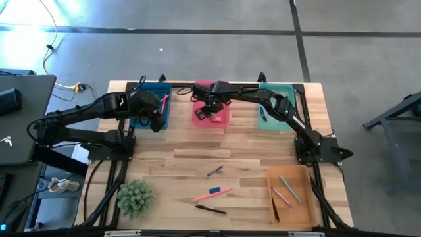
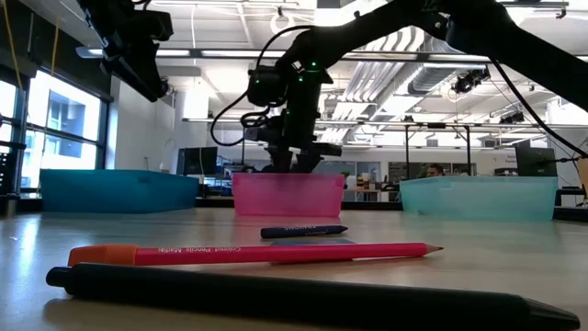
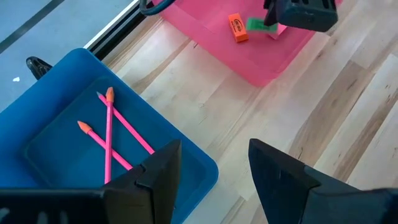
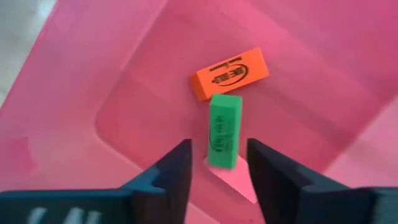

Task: Sort crayons/erasers/pens/pencils in bins
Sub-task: Put the green eraser into the pink bin, then put the pink pencil into the blue bin

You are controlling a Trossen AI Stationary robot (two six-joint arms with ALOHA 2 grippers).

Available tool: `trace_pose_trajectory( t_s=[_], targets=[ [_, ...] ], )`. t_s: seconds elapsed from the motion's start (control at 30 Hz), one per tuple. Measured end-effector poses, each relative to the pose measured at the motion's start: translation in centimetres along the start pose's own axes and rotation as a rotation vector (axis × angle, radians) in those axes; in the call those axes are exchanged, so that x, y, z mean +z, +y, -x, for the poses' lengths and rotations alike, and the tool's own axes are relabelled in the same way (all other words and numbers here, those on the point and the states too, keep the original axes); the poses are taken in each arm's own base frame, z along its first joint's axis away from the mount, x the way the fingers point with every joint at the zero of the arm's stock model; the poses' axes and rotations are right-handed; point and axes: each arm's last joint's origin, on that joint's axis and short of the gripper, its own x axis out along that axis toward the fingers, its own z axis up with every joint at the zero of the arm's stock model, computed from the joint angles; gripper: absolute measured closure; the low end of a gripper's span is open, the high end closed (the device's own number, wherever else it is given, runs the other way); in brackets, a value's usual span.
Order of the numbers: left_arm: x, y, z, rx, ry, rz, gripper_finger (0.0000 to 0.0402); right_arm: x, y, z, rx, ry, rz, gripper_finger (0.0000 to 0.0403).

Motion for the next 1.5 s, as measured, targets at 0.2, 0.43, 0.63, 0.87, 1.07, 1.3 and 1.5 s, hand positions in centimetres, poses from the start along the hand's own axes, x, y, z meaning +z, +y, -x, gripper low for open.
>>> trace_pose_trajectory(
  t_s=[0.2,0.43,0.63,0.87,1.07,1.3,1.5],
  targets=[
    [0.0,0.0,0.0,0.000,0.000,0.000,0.0227,-0.1,-0.2,0.2,-0.011,0.013,-0.024,0.0192],
    [0.0,0.0,0.0,-0.009,0.002,0.000,0.0227,-1.4,1.2,3.4,-0.022,-0.043,0.174,0.0182],
    [0.0,0.0,0.0,-0.009,0.003,0.000,0.0227,-3.5,3.3,7.1,0.012,-0.106,0.320,0.0187],
    [0.0,-0.1,0.0,-0.033,0.011,-0.001,0.0227,-7.4,6.7,8.8,0.050,-0.103,0.489,0.0187],
    [0.0,-0.1,0.0,-0.033,0.010,0.000,0.0227,-11.6,9.5,9.1,0.085,-0.019,0.624,0.0187],
    [0.4,-1.4,0.3,-0.209,-0.044,-0.138,0.0227,-16.1,11.1,9.6,0.011,0.057,0.748,0.0187],
    [1.3,-4.2,1.0,-0.392,-0.170,-0.096,0.0227,-18.5,11.3,11.1,-0.142,-0.017,0.774,0.0187]
  ],
)
